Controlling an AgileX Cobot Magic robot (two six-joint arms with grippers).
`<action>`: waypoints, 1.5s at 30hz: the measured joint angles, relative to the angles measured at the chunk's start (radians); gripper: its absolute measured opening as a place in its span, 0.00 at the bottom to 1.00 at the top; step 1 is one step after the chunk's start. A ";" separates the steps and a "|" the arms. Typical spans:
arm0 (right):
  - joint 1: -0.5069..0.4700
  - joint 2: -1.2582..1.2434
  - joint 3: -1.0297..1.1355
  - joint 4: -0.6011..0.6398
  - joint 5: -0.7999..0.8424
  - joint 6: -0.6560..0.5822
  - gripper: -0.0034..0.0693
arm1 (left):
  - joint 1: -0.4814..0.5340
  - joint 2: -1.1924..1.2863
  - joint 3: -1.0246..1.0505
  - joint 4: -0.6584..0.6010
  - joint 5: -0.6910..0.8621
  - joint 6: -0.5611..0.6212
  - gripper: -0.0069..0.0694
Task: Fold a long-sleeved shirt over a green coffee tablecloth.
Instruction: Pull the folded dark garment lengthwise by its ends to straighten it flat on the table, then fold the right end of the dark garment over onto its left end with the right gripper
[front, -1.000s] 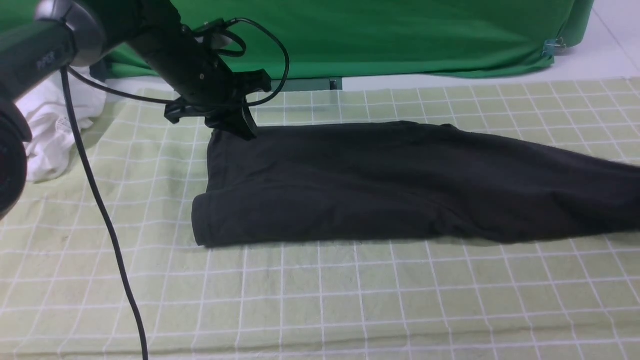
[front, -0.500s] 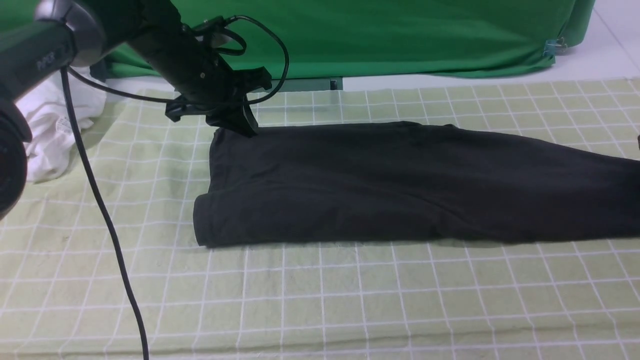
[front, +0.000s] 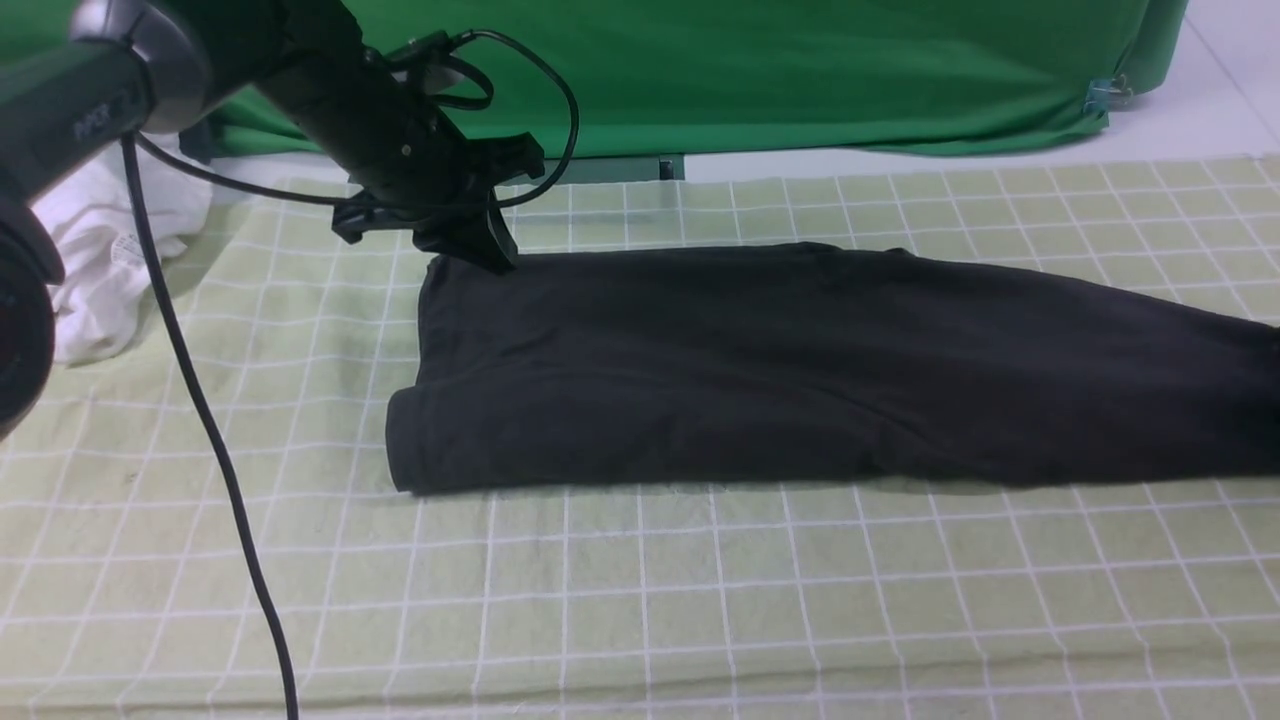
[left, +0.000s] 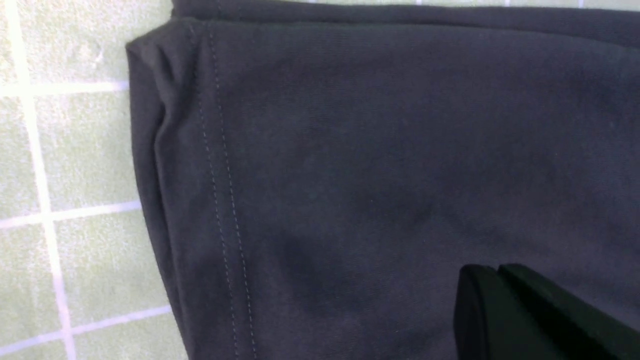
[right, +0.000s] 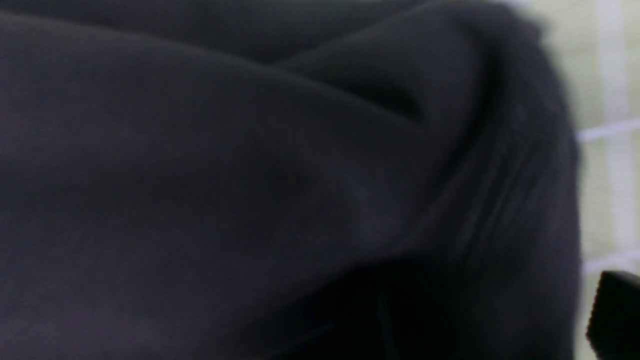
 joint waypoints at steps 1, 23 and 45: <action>0.000 0.011 0.003 0.005 -0.015 -0.002 0.77 | 0.000 0.000 0.000 -0.001 -0.001 0.000 0.11; -0.005 -0.058 -0.072 -0.132 0.005 -0.016 0.08 | -0.021 -0.039 0.076 -0.051 0.142 0.026 0.14; -0.020 -0.131 -0.338 -0.099 0.244 0.031 0.08 | -0.203 0.013 0.190 0.119 0.125 -0.021 0.17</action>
